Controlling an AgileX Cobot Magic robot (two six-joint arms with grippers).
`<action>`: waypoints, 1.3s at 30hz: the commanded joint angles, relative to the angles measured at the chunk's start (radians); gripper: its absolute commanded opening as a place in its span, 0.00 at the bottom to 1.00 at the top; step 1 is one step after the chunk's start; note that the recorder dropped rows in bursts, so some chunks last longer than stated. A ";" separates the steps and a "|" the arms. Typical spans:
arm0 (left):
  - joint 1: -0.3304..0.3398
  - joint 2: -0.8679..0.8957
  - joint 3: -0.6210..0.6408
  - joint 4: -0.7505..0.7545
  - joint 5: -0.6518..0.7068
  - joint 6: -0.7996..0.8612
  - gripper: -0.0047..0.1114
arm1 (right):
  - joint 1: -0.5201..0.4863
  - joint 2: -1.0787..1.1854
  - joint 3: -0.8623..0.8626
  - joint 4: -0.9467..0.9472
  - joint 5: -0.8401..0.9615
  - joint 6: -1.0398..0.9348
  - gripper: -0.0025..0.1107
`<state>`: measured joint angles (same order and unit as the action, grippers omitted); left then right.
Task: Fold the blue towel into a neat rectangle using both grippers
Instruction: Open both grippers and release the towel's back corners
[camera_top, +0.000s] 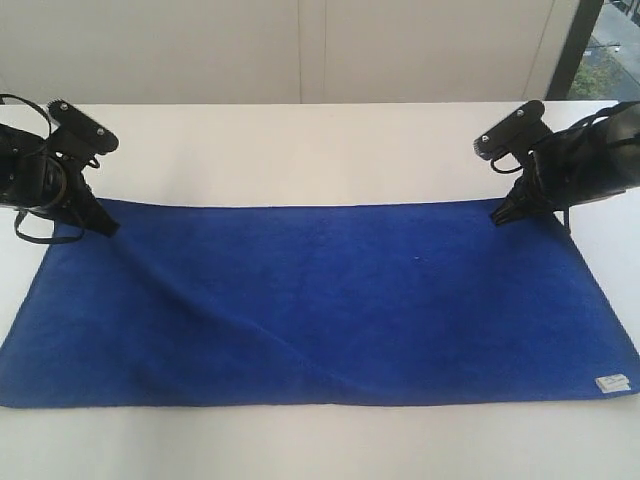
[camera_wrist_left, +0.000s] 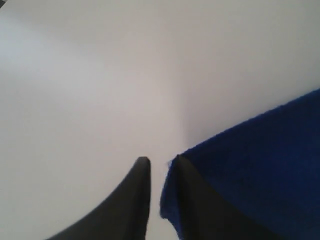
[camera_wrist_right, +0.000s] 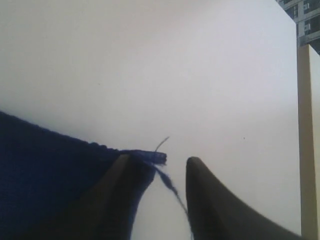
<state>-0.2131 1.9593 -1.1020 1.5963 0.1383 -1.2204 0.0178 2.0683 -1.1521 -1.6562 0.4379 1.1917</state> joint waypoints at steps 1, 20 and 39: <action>0.003 -0.002 -0.005 0.013 0.016 -0.009 0.48 | -0.008 -0.003 -0.004 -0.005 0.013 0.023 0.40; 0.003 -0.062 -0.041 -0.042 0.250 -0.009 0.53 | -0.008 -0.110 -0.004 0.016 0.206 0.157 0.41; 0.003 -0.086 0.024 -0.391 0.108 0.151 0.53 | -0.039 0.011 -0.004 0.104 0.097 0.063 0.41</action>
<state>-0.2110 1.8728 -1.0936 1.2074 0.2301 -1.0807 -0.0071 2.0665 -1.1539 -1.5286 0.4959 1.2654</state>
